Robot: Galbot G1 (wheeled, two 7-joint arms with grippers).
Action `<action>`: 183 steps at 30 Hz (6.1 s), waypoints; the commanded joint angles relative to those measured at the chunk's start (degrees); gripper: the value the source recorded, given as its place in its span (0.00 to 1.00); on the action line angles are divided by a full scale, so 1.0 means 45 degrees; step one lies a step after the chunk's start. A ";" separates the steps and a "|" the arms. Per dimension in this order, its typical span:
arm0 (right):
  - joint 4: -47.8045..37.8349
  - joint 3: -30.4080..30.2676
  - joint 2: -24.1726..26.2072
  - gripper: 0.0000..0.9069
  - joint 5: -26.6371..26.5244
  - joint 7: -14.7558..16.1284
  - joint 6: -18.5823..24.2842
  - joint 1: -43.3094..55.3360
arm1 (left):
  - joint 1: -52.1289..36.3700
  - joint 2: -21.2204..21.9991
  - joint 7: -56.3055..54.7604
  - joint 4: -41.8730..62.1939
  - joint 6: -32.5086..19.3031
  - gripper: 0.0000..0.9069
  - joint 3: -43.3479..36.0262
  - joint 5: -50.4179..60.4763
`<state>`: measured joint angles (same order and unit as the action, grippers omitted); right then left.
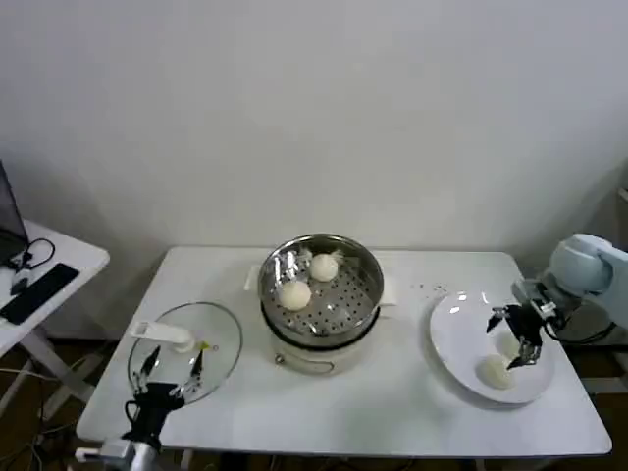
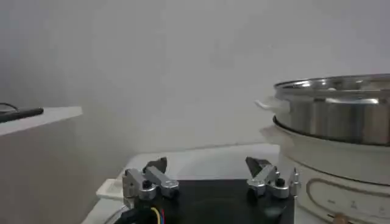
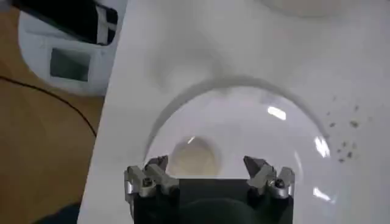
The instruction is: Take steamed baozi put them in steamer then cover it.
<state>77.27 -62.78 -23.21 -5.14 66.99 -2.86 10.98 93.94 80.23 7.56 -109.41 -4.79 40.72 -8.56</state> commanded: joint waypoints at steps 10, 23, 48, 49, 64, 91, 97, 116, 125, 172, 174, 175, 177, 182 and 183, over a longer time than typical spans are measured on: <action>-0.1872 0.2414 -0.1048 1.00 0.1907 -0.0195 0.0561 -0.3067 | 0.0209 0.0038 -0.0011 -0.0341 0.0255 1.00 0.0038 -0.0576; -0.2197 0.2383 -0.1747 1.00 0.1693 -0.0176 0.0494 -0.3108 | 0.0220 0.0063 -0.0026 -0.0243 0.0318 1.00 0.0048 -0.0870; -0.2148 0.2397 -0.1698 0.84 0.1536 -0.0056 0.0354 -0.2919 | 0.0155 0.0037 -0.0046 -0.0116 0.0321 1.00 0.0027 -0.0891; -0.2107 0.2359 -0.1675 0.84 0.1463 -0.0056 0.0362 -0.2777 | 0.0148 0.0032 -0.0048 -0.0114 0.0327 1.00 0.0028 -0.0898; 0.0001 -0.2344 -0.2853 0.84 -0.1006 0.0677 0.1199 0.6096 | 0.0078 -0.0051 -0.0047 -0.0232 0.0399 1.00 -0.0110 -0.0840; 0.2473 -0.0167 -0.9024 0.86 0.7755 0.0508 0.6718 0.4244 | 0.0494 -0.0303 -0.0049 -0.0246 0.0296 1.00 0.0231 -0.1060; 0.2546 -0.0119 -0.9609 0.87 0.8738 0.0260 0.7376 0.3255 | 0.0591 -0.0348 -0.0052 -0.0160 0.0278 1.00 0.0336 -0.1183; 0.3573 -0.0651 -0.9035 0.88 0.9682 0.0006 0.7844 0.2236 | 0.0585 -0.0234 0.0041 0.0005 0.0321 1.00 0.0235 -0.1378; 0.3600 -0.0698 -0.8939 0.88 0.9642 -0.0045 0.7841 0.2129 | 0.0533 -0.0217 0.0039 0.0166 0.0310 1.00 0.0212 -0.1370; 0.3338 -0.0583 -0.8333 1.00 0.9031 -0.0825 0.9000 0.3046 | 0.0445 -0.0104 0.0000 0.0349 0.0294 1.00 0.0106 -0.1341; 0.3411 -0.0707 -0.8139 1.00 0.8445 -0.0728 0.9176 0.3492 | 0.0438 -0.0121 0.0006 0.0322 0.0305 1.00 0.0123 -0.1362; 0.3415 -0.0758 -0.8081 1.00 0.8271 -0.0708 0.9175 0.3640 | 0.0439 -0.0128 0.0008 0.0321 0.0304 1.00 0.0134 -0.1364; 0.3301 -0.0900 -0.7902 1.00 0.7435 -0.0605 0.9223 0.4341 | 0.0395 -0.0134 0.0012 0.0310 0.0333 1.00 0.0191 -0.1436; 0.2665 -0.1280 -0.7273 1.00 0.5207 -0.0466 0.8647 0.5871 | 0.0319 -0.0191 0.0000 0.0283 0.0377 1.00 0.0241 -0.1488; 0.2286 -0.1676 -0.6945 1.00 0.4545 -0.0445 0.7791 0.6452 | 0.0298 -0.0215 0.0001 0.0277 0.0385 1.00 0.0236 -0.1486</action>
<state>91.40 -67.27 -58.52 29.83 64.53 37.30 29.08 95.49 79.58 7.56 -107.96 -3.20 41.72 -14.98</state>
